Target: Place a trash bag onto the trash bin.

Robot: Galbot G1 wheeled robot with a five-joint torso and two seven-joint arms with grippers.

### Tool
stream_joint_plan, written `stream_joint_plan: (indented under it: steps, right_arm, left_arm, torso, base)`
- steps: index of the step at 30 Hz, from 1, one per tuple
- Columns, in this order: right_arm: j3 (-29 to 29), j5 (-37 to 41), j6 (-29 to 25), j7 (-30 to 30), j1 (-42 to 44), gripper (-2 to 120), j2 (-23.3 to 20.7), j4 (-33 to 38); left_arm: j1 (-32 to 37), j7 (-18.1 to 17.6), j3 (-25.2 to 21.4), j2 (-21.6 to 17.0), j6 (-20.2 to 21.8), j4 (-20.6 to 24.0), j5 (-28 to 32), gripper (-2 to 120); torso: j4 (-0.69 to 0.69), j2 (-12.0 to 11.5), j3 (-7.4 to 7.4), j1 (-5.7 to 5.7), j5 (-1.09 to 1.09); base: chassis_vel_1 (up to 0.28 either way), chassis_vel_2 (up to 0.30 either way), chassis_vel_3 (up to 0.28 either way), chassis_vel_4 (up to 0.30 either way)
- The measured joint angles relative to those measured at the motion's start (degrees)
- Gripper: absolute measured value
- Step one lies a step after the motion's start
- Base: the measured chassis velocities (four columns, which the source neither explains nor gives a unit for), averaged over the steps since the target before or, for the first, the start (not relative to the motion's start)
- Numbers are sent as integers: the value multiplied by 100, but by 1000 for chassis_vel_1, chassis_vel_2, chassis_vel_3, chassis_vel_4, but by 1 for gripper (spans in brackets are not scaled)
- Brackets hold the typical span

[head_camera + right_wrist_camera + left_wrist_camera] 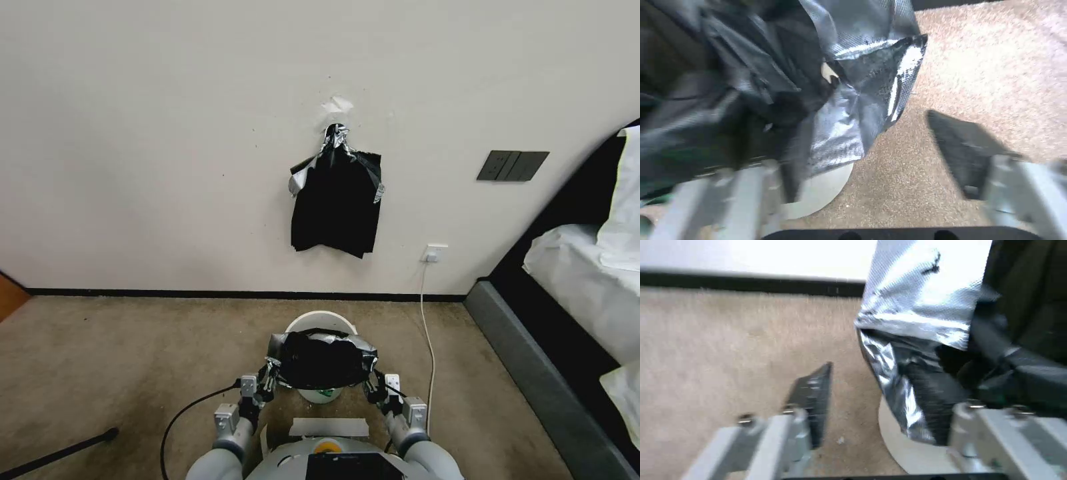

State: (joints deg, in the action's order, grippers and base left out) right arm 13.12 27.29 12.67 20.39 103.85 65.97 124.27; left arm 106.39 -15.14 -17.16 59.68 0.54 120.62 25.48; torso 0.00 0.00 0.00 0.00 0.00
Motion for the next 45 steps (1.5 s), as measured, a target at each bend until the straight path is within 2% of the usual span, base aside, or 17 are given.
stream_joint_plan:
  steps: [5, 8, 13, 14, 16, 18, 21, 25, 27, 28, 33, 36, 37, 39, 40, 43, 45]
  right_arm:
    - [69, -75, -113, -19, 206, 87, 5, 183]
    - [158, -308, -349, -82, 384, 99, 14, 383]
    - [309, -379, -562, -228, 479, 100, 1, 601]
    - [459, -335, -666, -439, 486, 100, -51, 739]
    - [740, -100, -757, -863, 415, 100, -206, 940]
    - [878, 31, -747, -1021, 339, 100, -300, 1016]
    - [1194, 294, -394, -1309, 134, 100, -532, 1127]
    - [1641, 1026, 1005, -1884, -873, 100, -1197, 1089]
    - [1631, 1128, 1176, -1960, -1058, 100, -1287, 1033]
    - [1507, 1508, 1556, -2169, -1626, 100, -1551, 825]
    - [1031, 1975, 1944, -2600, -2458, 100, -1933, 383]
    - [248, 2120, 2171, -3042, -3532, 100, -2245, -214]
    - [248, 2120, 2171, -3042, -3532, 100, -2245, -214]
    - [-442, 2110, 2219, -3278, -4377, 100, -2315, -702]
    - [-442, 2110, 2219, -3278, -4377, 100, -2315, -702]
    - [-1484, 2061, 2191, -3577, -5511, 100, -2244, -1517]
    - [-1690, 2041, 2177, -3662, -5771, 100, -2217, -1718]
  left_arm:
    - [188, 58, -137, -12, -207, 67, -155, 73]
    - [379, 89, -380, -10, -542, 141, -210, 87]
    - [507, 163, -585, 78, -1056, 194, -222, 97]
    - [536, 224, -710, 185, -1344, 228, -230, 99]
    - [530, 327, -855, 398, -1594, 340, -269, 100]
    - [525, 376, -897, 481, -1637, 401, -327, 100]
    - [529, 473, -982, 660, -1698, 544, -585, 100]
    - [721, 632, -1163, 897, -1763, 792, -1279, 100]
    - [739, 644, -1173, 921, -1769, 811, -1326, 100]
    - [785, 667, -1172, 984, -1769, 874, -1407, 100]
    - [842, 672, -1156, 1139, -1763, 957, -1657, 100]
    - [952, 674, -1163, 1249, -1755, 1034, -1814, 100]
    - [952, 674, -1163, 1249, -1755, 1034, -1814, 100]
    - [1062, 678, -1198, 1324, -1754, 1075, -1899, 100]
    - [1062, 678, -1198, 1324, -1754, 1075, -1899, 100]
    - [1175, 702, -1297, 1381, -1762, 1120, -1946, 100]
    - [1193, 709, -1331, 1387, -1765, 1130, -1947, 100]
  torso:
    - [0, 0, 0, 0, -1]
    - [0, 0, 0, 0, 0]
    - [-1, 0, 0, 0, 0]
    - [0, 0, 0, 0, 0]
    - [-1, 0, 0, 0, 0]
    - [0, 0, 0, 0, 0]
    - [-1, 0, 0, 0, 2]
    - [2, 0, 0, 0, 2]
    - [1, 0, 0, 0, 1]
    - [2, 0, 0, 0, 2]
    - [-1, 0, 0, 0, 0]
    - [0, 0, 0, 0, 1]
    - [0, 0, 0, 0, 1]
    - [2, -1, 0, 0, 1]
    - [2, -1, 0, 0, 1]
    - [0, -1, 1, 0, 2]
    - [2, 0, 0, 0, 0]
  base:
    - [0, 0, 0, 0]
    - [0, 0, 0, 0]
    - [0, 0, 0, 0]
    - [0, 0, 0, 0]
    - [0, 0, 0, 0]
    - [0, 0, 0, 0]
    - [0, 0, 0, 0]
    - [0, 0, 0, 0]
    - [0, 0, 0, 0]
    - [0, 0, 0, 0]
    - [0, 0, 0, 0]
    - [0, 0, 0, 0]
    - [0, 0, 0, 0]
    - [0, 0, 0, 0]
    - [0, 0, 0, 0]
    - [0, 0, 0, 0]
    - [0, 0, 0, 0]
